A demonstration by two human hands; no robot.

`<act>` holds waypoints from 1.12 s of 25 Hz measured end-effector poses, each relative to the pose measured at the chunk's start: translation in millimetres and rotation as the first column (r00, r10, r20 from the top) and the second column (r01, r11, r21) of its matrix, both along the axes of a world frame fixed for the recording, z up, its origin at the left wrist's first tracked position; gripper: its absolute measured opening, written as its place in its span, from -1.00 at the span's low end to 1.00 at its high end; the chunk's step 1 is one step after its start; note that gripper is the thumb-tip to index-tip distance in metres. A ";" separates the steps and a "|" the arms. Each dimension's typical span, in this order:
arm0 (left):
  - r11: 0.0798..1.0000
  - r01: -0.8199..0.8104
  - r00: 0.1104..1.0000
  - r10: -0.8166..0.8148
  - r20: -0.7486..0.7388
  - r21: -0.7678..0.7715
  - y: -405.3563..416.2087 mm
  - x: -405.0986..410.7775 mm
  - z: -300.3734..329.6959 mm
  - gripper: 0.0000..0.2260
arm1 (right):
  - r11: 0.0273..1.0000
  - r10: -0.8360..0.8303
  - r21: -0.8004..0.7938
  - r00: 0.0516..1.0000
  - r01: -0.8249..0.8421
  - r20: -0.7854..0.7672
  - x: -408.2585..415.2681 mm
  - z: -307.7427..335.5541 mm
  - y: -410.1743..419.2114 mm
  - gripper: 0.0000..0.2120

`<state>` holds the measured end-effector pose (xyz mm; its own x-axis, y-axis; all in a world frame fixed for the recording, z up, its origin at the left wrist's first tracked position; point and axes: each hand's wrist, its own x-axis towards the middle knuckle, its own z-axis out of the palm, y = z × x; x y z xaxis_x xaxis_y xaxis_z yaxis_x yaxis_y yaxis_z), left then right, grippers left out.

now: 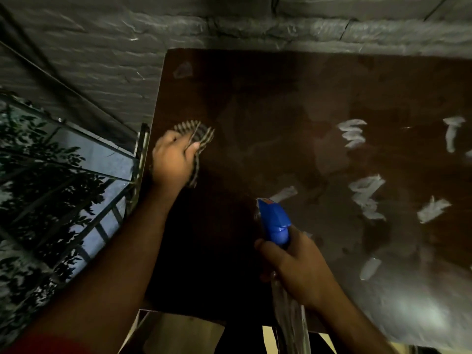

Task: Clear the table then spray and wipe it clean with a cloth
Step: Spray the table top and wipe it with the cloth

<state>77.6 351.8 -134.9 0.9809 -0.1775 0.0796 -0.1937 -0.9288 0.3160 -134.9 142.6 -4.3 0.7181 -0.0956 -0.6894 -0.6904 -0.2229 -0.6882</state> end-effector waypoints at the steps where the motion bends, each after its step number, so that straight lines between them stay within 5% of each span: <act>1: 1.000 0.000 1.000 0.000 0.001 0.004 -11.8 7.9 1.1 -0.66 | 1.000 0.001 -0.003 1.000 -0.001 0.005 0.3 0.5 -0.1 -0.85; 3: 1.000 -0.013 1.000 0.013 -0.003 0.000 -36.3 -1.8 3.0 -0.62 | 1.000 0.010 -0.009 1.000 -0.010 0.012 -0.8 0.1 -0.4 -0.77; 8: 0.940 0.339 0.939 -0.341 -0.056 -0.041 -29.0 -139.6 6.6 -0.64 | 1.000 -0.003 -0.027 1.000 0.003 0.024 -2.9 -4.6 -15.3 -0.66; 13: 0.995 -0.085 0.996 0.084 0.033 0.054 -35.1 -21.0 5.8 -0.60 | 1.000 0.026 -0.011 1.000 -0.026 0.007 1.5 -4.2 -18.8 -0.65; 18: 0.954 0.300 0.953 -0.299 -0.055 0.010 -52.9 -134.5 10.4 -0.64 | 1.000 -0.009 0.013 1.000 0.008 0.014 4.1 -1.2 -19.6 -0.76; 23: 0.993 -0.105 0.994 0.103 0.035 0.052 -32.6 -40.0 2.3 -0.65 | 0.998 0.000 0.063 1.000 -0.001 0.021 13.4 -4.5 -33.2 -0.80; 25: 0.997 -0.058 0.998 0.058 0.009 0.051 -62.8 -24.7 6.8 -0.68 | 0.999 0.015 0.052 0.999 -0.018 0.049 15.2 -9.1 -36.6 -0.75; 28: 0.997 0.073 0.996 -0.071 -0.046 0.035 -64.1 -109.5 7.1 -0.66 | 0.995 0.003 0.102 0.998 -0.009 0.059 17.1 -7.9 -44.4 -0.72</act>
